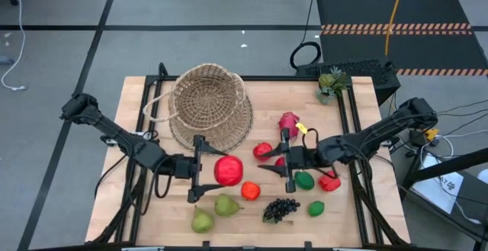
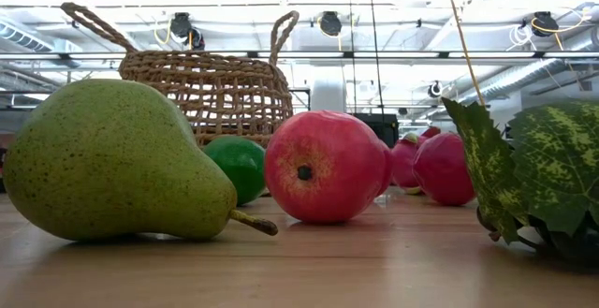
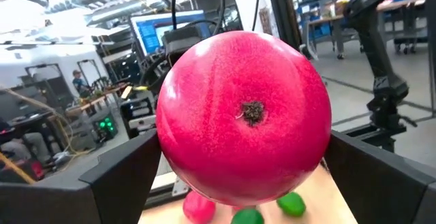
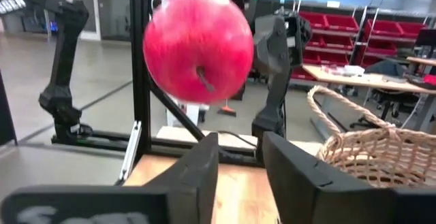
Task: Build produce basket
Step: Put the apple into the basket
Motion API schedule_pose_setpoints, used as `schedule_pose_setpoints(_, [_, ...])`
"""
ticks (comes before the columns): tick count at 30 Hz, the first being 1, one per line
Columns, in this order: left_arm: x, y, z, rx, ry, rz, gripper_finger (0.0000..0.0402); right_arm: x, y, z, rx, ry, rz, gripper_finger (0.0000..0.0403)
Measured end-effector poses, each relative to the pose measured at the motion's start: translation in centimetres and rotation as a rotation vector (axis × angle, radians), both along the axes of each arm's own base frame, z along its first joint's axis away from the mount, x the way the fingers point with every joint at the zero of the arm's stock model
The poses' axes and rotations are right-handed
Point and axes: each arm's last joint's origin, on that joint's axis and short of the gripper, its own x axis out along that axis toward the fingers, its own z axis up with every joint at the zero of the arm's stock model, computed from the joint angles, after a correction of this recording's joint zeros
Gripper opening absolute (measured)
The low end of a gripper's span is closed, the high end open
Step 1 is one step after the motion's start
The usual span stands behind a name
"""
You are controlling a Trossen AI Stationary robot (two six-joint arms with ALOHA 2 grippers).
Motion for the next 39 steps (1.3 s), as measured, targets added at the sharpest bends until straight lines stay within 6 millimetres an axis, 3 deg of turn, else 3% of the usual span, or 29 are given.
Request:
schedule_pose_setpoints(9, [0.9,-0.1,0.1,0.056,-0.095,-0.037,0.0397,-1.8,-0.5,1.5,-0.071,0.058,0.011,0.015])
schedule_pose_setpoints(18, [1.7,1.1,-0.1,0.128,-0.102,0.013,0.0397,-3.6,0.8,2.5,-0.159,0.022,0.078,0.0151])
schedule_pose_setpoints(29, [1.7,1.1,-0.2,0.404,-0.135,0.066,0.0397,-4.2,1.2,2.0,-0.275,0.067,0.106,0.0151])
schedule_pose_setpoints(39, [1.6,0.8,-0.2,0.65,-0.172,0.099,0.0397,-4.2,1.2,2.1,-0.275,0.06,0.104,0.0151])
